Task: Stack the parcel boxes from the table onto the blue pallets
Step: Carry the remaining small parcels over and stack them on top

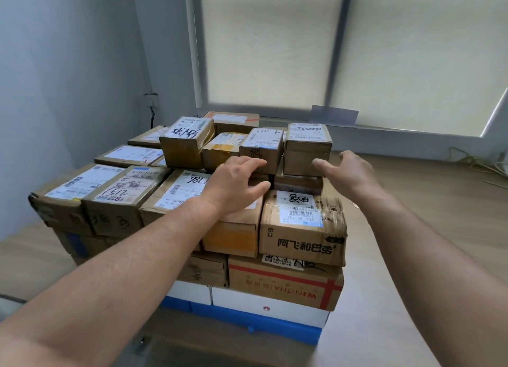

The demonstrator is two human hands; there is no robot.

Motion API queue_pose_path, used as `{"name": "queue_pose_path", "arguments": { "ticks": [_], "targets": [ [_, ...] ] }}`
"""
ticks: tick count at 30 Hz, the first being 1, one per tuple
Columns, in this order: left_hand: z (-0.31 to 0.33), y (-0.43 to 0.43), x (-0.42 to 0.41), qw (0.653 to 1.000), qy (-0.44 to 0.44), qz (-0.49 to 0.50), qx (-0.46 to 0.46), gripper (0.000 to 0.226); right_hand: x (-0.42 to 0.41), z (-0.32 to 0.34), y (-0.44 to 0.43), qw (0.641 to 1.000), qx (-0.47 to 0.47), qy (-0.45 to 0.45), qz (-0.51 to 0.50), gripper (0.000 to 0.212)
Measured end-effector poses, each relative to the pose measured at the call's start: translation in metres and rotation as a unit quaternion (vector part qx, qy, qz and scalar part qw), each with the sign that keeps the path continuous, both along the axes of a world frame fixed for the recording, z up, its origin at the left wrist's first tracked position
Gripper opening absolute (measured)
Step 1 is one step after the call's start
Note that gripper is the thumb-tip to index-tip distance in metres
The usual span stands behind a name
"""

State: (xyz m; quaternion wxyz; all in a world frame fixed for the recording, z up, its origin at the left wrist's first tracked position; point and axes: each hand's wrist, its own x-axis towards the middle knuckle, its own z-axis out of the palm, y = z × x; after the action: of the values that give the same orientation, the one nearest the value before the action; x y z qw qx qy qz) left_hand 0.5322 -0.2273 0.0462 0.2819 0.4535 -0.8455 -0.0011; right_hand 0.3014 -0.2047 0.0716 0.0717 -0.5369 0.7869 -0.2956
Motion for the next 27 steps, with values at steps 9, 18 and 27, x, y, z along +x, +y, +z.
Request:
{"name": "queue_pose_path", "arguments": {
  "ticks": [9,18,27],
  "targets": [
    [0.016,-0.05,0.017,0.995,-0.029,0.092,0.029,0.074,0.017,0.007,-0.041,0.99,-0.061,-0.127,0.018,0.068],
    [0.018,-0.072,0.028,0.994,-0.08,0.078,-0.006,0.06,0.022,0.006,-0.062,0.991,-0.061,-0.116,0.0,0.046],
    [0.049,-0.107,0.07,0.97,-0.078,0.221,-0.055,0.062,0.027,0.021,-0.08,0.992,-0.066,-0.101,-0.024,0.049]
  ]
}}
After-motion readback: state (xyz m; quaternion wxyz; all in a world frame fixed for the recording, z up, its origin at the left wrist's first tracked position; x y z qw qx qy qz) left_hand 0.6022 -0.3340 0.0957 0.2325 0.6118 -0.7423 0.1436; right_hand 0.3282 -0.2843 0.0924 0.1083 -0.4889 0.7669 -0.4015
